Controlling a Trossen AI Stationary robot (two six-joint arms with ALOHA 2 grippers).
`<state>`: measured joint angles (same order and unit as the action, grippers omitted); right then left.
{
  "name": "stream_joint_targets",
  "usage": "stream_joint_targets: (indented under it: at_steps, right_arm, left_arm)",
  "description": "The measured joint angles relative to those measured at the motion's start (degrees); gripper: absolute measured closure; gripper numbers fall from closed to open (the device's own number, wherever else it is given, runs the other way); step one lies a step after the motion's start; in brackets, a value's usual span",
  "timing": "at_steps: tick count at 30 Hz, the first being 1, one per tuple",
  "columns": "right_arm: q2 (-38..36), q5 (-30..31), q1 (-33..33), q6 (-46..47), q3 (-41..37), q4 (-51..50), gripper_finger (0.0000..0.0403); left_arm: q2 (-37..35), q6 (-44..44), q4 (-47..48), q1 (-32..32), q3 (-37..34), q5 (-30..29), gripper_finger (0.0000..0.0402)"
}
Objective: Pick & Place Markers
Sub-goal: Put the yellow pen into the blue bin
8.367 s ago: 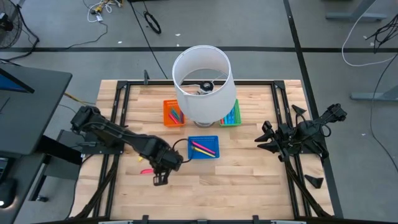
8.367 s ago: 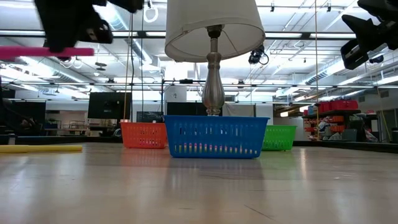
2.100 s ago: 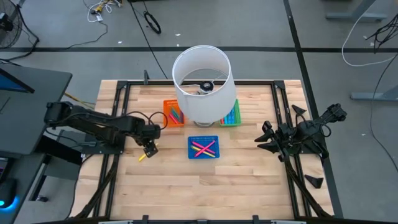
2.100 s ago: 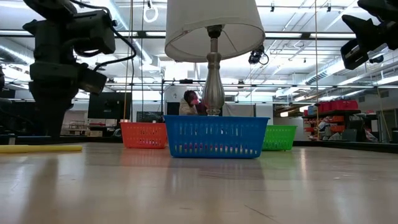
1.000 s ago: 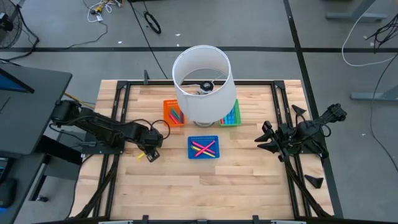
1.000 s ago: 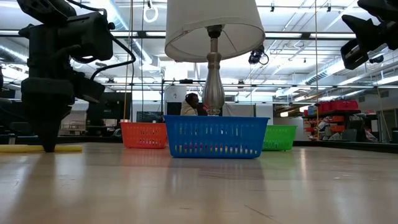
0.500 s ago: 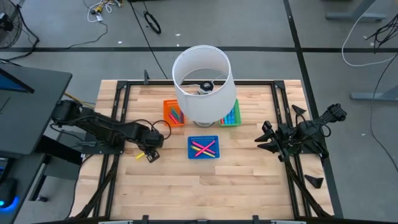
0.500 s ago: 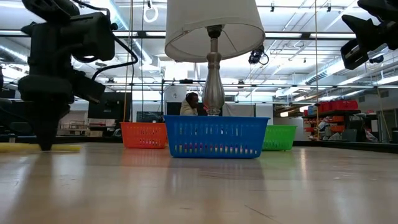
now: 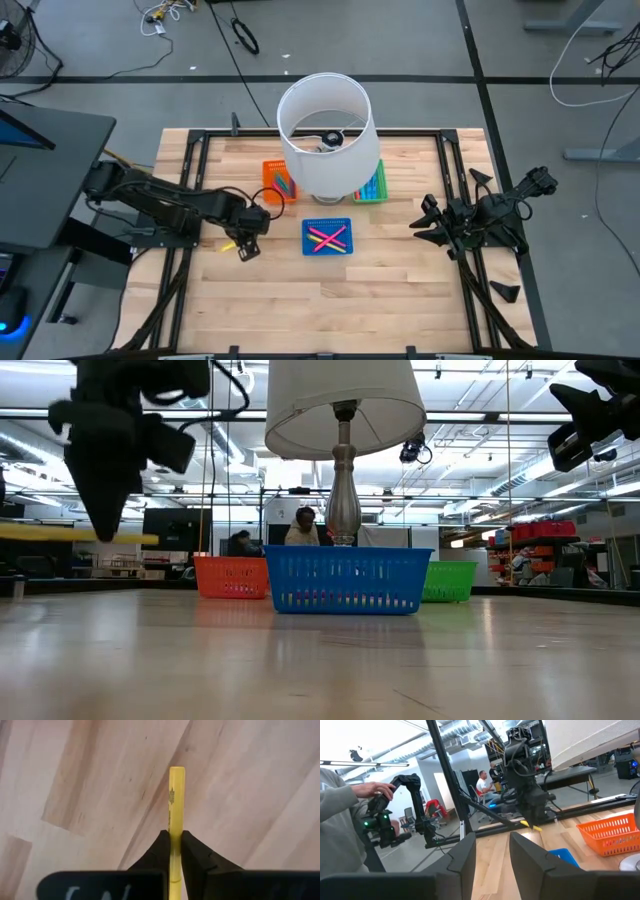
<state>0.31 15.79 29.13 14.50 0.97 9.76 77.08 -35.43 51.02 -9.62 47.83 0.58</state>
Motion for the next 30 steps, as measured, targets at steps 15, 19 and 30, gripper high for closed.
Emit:
stream_joint_targets:
  at_steps: [15, 19, 30]
  right_arm:
    - [0.0, 0.0, 0.0, 0.0, 0.0, 0.0, 0.0284]
    - [0.0, 0.0, 0.0, 0.0, 0.0, 0.0, 0.0284]
    - [0.0, 0.0, 0.0, 0.0, 0.0, 0.0, 0.0284]
  left_arm:
    - [-0.1, 3.9, 7.5, -6.3, 9.6, 3.9, 0.0377]
    - [1.8, 2.7, 7.5, -7.9, 10.0, 3.0, 0.0377]
    - [18.9, 2.7, 7.8, -10.6, 25.9, -11.8, 0.0377]
